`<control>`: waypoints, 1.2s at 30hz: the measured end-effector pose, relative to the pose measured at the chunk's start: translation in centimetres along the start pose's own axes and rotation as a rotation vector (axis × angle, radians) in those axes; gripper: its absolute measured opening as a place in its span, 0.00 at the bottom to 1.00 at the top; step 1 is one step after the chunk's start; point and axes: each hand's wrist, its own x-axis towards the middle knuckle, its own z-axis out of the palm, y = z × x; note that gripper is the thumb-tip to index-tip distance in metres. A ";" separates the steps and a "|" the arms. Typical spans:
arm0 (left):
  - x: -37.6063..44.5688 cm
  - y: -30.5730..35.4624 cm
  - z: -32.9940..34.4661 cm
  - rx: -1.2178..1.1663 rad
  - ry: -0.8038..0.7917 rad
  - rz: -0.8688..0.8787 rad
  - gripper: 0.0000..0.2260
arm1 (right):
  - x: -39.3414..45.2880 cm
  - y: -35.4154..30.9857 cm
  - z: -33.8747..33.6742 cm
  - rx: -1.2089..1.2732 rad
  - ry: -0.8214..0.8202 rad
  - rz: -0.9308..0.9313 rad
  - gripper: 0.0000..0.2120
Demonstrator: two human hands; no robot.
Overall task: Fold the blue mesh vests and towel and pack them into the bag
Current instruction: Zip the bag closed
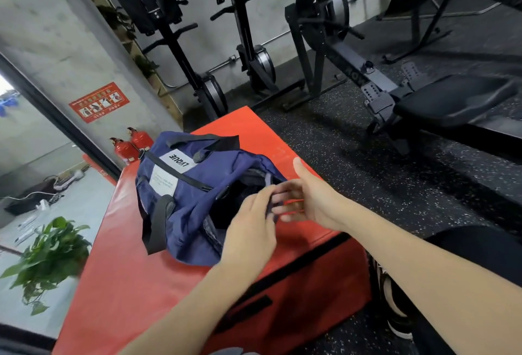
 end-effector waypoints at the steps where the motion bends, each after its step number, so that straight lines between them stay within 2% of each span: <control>1: 0.9 -0.5 -0.7 0.025 0.032 -0.027 0.21 | 0.5 0.0 -0.3 -0.020 0.072 -0.025 0.28; 4: 3.0 -2.1 -2.8 0.112 0.094 -0.058 0.22 | 2.4 0.6 -1.5 -0.212 0.321 -0.121 0.07; 5: 3.3 -2.4 -3.2 0.129 0.091 -0.052 0.23 | 3.0 0.9 -1.9 -0.290 0.373 -0.120 0.05; 9: 3.9 -2.6 -3.7 0.294 0.097 -0.026 0.25 | 5.1 2.1 -2.0 -0.445 0.349 -0.057 0.13; 11: 4.0 -2.7 -3.7 0.381 0.102 0.013 0.27 | 5.4 2.2 -1.1 -0.478 0.340 -0.068 0.11; 13: 4.3 -2.9 -3.6 0.420 0.100 0.031 0.28 | 5.7 2.2 -0.6 -0.505 0.407 -0.095 0.06; 14: 4.4 -3.0 -3.6 0.429 0.097 0.034 0.28 | 5.8 2.2 -0.5 -0.518 0.460 -0.104 0.06; 17: 4.8 -3.0 -3.8 0.439 0.080 0.032 0.26 | 5.8 1.8 -0.6 -0.530 0.536 -0.124 0.13; 24: 6.1 -3.6 -4.3 0.302 0.012 0.059 0.18 | 4.9 0.2 0.2 -0.511 0.581 -0.215 0.12; 32: 8.5 -2.3 -4.8 0.333 0.047 0.116 0.15 | 3.5 -2.4 1.8 -0.596 0.497 -0.406 0.14; 36: 9.4 -2.5 -4.9 0.383 0.119 0.164 0.14 | 3.6 -2.6 1.6 -0.627 0.475 -0.445 0.15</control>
